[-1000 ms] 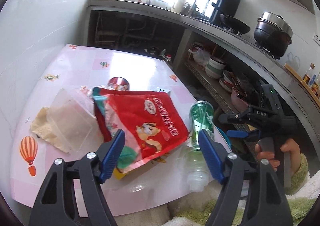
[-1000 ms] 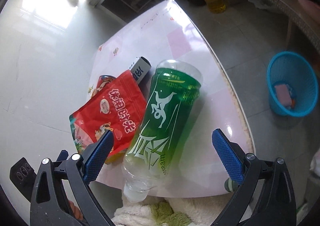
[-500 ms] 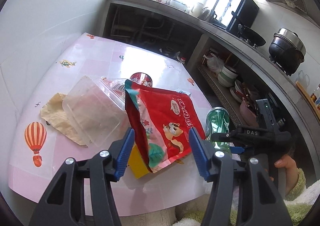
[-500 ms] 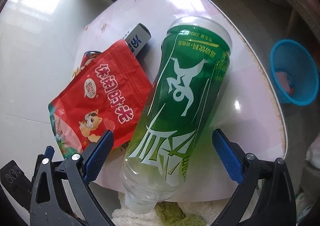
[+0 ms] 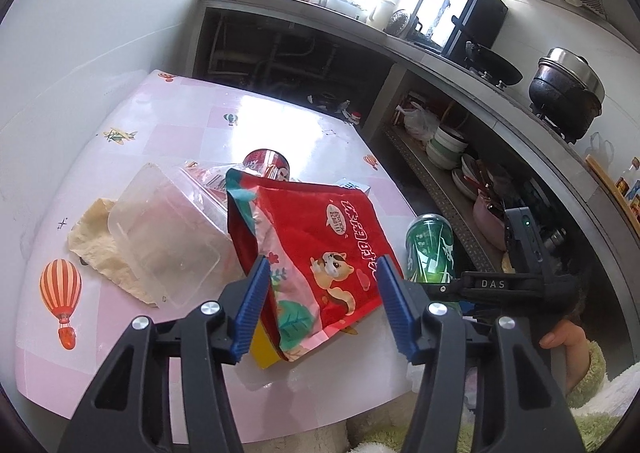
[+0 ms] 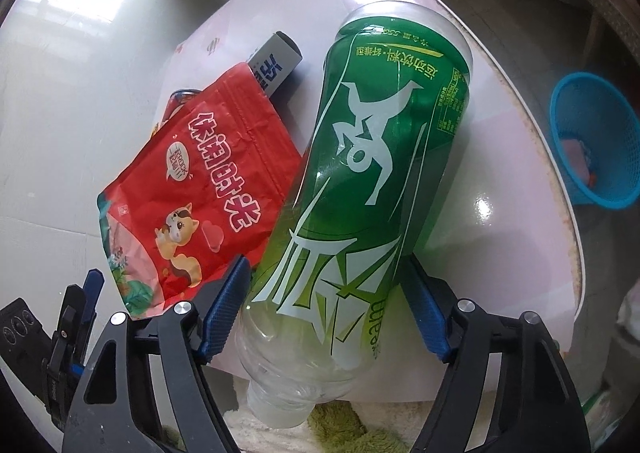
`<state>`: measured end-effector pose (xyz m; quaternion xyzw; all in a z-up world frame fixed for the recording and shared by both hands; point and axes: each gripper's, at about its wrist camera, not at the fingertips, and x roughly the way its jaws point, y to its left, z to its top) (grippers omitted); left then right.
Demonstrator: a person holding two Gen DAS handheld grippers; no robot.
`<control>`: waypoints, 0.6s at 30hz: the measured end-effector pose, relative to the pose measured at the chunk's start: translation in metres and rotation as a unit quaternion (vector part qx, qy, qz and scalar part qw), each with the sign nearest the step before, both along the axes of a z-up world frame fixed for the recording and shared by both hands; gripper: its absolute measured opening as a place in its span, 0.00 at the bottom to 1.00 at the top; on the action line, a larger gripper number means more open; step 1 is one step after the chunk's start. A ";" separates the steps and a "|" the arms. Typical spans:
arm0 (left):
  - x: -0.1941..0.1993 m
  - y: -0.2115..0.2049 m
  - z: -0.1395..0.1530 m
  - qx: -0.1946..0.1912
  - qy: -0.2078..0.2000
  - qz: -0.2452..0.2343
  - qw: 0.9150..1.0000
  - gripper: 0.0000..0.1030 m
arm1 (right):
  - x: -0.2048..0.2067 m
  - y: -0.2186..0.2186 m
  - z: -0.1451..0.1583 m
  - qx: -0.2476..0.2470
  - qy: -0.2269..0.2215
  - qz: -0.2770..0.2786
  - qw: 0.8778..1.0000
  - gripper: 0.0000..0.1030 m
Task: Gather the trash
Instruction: 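Grasp the red snack bag edge with the left gripper while the right holds the bottle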
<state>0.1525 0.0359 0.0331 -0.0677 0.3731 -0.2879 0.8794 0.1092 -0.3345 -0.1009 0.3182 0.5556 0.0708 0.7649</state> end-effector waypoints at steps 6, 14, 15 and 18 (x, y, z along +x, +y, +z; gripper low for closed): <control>0.025 -0.025 0.015 0.053 -0.008 -0.069 0.996 0.55 | -0.007 -0.018 0.001 -0.009 -0.005 0.026 1.000 0.69; 0.089 -0.068 0.023 0.123 0.016 -0.169 0.978 0.69 | -0.011 -0.034 0.002 -0.022 -0.016 0.057 0.998 0.69; 0.101 -0.072 0.020 0.126 0.034 -0.177 0.976 0.69 | -0.012 -0.035 0.002 -0.020 -0.016 0.059 0.998 0.69; 0.136 -0.088 0.007 0.135 0.088 -0.198 0.967 0.69 | -0.014 -0.040 0.001 -0.016 -0.019 0.065 0.998 0.69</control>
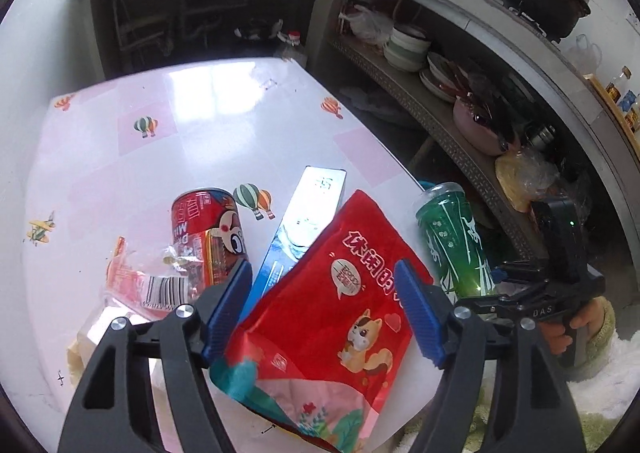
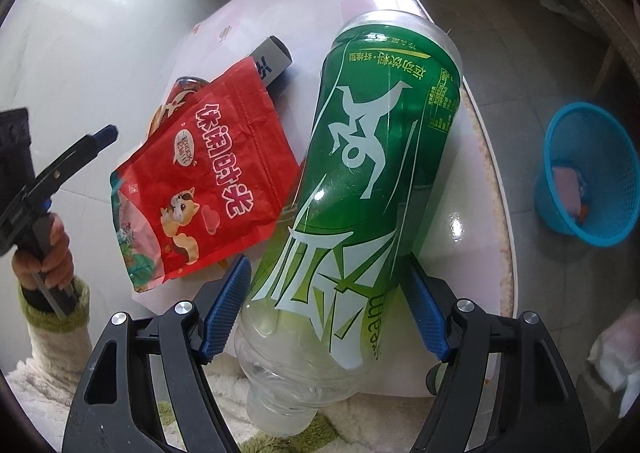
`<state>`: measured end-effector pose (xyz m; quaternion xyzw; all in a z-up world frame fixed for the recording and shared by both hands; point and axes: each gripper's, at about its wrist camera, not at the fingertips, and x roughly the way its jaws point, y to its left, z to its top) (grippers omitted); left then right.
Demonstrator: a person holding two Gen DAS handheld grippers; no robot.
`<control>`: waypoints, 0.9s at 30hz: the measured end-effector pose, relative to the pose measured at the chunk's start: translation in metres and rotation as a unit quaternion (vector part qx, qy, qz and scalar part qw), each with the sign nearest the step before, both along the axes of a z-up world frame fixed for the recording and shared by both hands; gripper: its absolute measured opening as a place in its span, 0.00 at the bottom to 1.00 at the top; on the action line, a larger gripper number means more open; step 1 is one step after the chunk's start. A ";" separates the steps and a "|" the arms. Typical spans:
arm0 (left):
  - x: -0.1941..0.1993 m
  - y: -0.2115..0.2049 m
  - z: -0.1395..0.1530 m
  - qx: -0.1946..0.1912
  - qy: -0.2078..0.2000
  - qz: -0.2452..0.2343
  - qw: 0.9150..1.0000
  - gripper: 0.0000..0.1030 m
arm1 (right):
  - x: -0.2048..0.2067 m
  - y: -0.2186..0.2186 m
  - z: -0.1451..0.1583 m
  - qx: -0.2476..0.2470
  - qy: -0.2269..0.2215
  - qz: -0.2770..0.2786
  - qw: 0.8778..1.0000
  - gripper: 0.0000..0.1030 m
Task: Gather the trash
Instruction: 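Grasp the red snack bag edge with the left gripper while the right holds the bottle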
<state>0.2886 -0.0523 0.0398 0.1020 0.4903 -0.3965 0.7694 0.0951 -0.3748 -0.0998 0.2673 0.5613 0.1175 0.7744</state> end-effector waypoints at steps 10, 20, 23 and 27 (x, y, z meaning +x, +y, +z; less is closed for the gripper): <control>0.003 -0.047 -0.030 0.083 0.049 -0.071 0.993 0.68 | -0.006 -0.012 0.002 -0.006 -0.007 -0.005 1.000 0.69; -0.073 -0.053 -0.049 0.024 0.095 -0.083 0.992 0.68 | -0.018 -0.020 0.004 -0.048 -0.015 -0.018 0.999 0.68; -0.098 -0.050 -0.063 0.006 0.113 -0.064 0.992 0.68 | -0.018 -0.025 0.003 -0.051 -0.017 -0.023 0.998 0.68; -0.125 -0.038 -0.073 -0.017 0.100 -0.007 0.995 0.65 | -0.016 -0.025 0.003 -0.053 -0.020 -0.019 0.998 0.68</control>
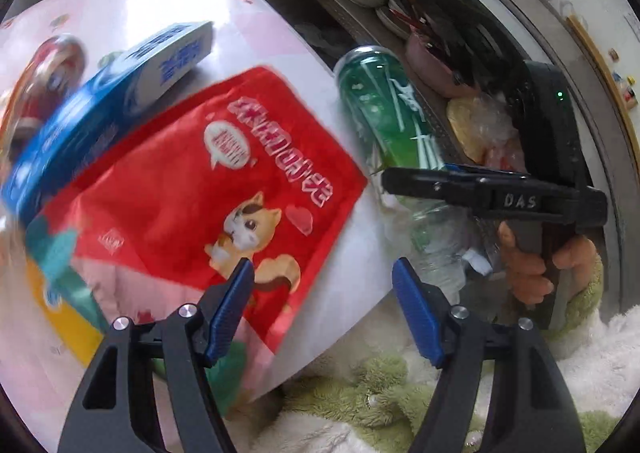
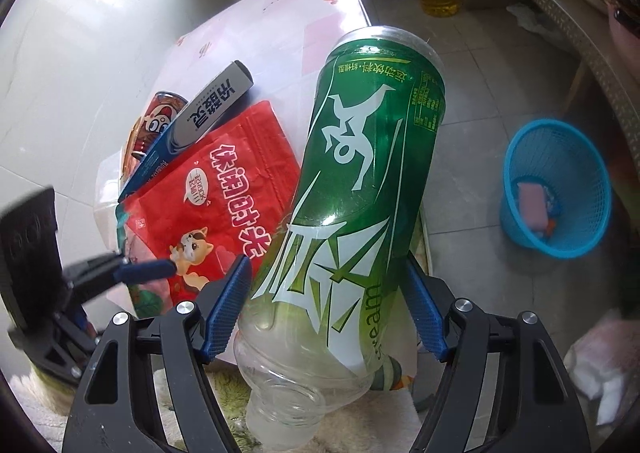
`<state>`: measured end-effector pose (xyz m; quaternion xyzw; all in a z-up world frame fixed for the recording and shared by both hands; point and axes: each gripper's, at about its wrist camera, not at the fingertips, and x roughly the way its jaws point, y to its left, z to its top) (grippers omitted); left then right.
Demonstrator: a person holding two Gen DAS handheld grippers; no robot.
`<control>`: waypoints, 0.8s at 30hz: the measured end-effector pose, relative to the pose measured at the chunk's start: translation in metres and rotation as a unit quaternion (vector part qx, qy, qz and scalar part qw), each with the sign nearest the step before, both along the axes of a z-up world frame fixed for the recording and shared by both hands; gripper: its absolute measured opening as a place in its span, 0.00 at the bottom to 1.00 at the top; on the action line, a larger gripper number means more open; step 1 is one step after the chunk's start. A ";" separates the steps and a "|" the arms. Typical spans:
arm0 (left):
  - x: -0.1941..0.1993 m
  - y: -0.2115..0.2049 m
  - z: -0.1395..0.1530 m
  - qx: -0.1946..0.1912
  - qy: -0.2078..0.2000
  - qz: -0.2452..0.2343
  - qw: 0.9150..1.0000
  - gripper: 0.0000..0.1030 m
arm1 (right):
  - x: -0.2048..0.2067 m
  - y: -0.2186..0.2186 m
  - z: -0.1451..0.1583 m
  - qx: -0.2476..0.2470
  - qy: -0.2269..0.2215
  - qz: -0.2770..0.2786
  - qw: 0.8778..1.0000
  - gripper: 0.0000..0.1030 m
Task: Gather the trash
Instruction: 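Grasp the red snack bag edge with the left gripper while the right holds the bottle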
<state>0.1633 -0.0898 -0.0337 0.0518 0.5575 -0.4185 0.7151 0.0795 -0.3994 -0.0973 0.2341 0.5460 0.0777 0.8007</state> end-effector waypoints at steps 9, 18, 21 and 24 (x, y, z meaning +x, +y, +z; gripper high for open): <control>-0.044 0.077 0.016 -0.028 -0.074 0.162 0.984 0.64 | -0.001 0.002 0.004 -0.008 -0.006 0.012 1.000 0.68; -0.019 0.107 -0.021 -0.092 0.047 0.220 0.970 0.58 | 0.001 0.009 0.005 -0.020 -0.006 0.018 1.000 0.67; -0.014 0.109 -0.022 -0.129 0.058 0.219 0.965 0.56 | 0.003 0.013 0.006 -0.025 -0.006 0.024 0.999 0.67; -0.009 0.107 -0.020 -0.171 0.067 0.210 0.960 0.56 | 0.004 0.017 0.006 -0.026 -0.006 0.029 0.999 0.67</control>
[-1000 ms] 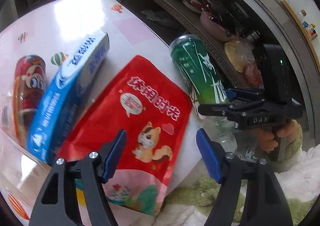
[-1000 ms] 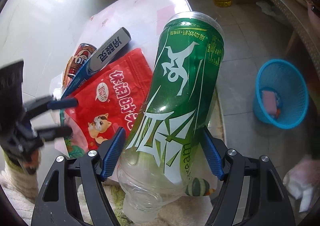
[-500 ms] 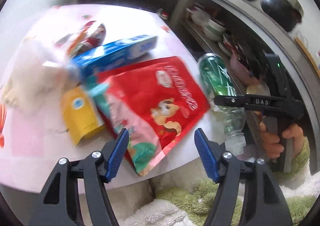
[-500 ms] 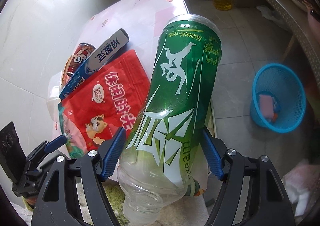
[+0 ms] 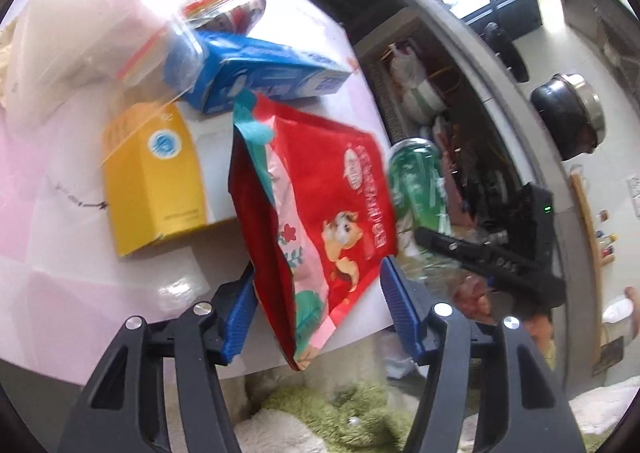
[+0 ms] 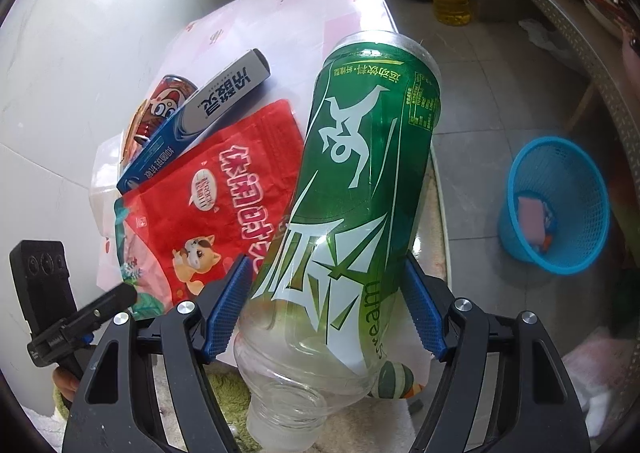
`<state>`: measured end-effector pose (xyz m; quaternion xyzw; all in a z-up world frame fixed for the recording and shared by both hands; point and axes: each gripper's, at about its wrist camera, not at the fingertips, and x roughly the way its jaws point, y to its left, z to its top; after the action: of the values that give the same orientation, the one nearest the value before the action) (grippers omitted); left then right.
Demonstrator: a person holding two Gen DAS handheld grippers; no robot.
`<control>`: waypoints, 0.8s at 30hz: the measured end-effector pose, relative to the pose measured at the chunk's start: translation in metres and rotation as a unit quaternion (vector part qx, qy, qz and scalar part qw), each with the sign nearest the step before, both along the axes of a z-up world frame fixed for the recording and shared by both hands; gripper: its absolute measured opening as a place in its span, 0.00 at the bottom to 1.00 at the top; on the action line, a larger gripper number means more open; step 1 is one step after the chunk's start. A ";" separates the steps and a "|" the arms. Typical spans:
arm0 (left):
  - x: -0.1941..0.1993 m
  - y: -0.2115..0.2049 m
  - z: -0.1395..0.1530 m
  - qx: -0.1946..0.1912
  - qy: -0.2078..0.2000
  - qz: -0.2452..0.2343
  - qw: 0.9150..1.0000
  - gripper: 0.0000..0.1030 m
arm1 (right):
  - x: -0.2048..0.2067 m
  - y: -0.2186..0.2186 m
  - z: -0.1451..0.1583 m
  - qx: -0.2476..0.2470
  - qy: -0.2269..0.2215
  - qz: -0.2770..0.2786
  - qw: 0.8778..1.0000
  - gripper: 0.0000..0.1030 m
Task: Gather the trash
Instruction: 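Grasp the red snack bag edge with the left gripper while the right holds the bottle, then carry the red bag and green bottle with both grippers over the wastebasket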
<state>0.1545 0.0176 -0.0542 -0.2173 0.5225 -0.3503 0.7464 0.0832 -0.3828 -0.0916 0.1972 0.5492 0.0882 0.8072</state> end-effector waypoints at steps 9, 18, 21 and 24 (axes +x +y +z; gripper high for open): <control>0.009 -0.016 -0.004 -0.014 0.020 -0.014 1.000 0.26 | -0.001 0.000 0.000 0.004 0.000 0.000 1.000 0.67; 0.006 -0.031 0.007 -0.018 -0.017 -0.027 0.999 0.07 | -0.010 -0.020 -0.001 0.055 -0.007 -0.042 0.998 0.63; 0.004 -0.034 0.015 -0.024 -0.033 -0.033 0.999 0.06 | -0.014 -0.032 -0.002 0.077 -0.007 -0.059 0.995 0.62; 0.002 -0.039 0.025 -0.025 -0.056 -0.043 0.997 0.05 | -0.019 -0.044 -0.001 0.092 -0.010 -0.078 0.993 0.61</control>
<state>0.1563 -0.0211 -0.0293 -0.1932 0.4799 -0.4069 0.7529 0.0645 -0.4273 -0.0927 0.3122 0.5139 0.0772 0.7952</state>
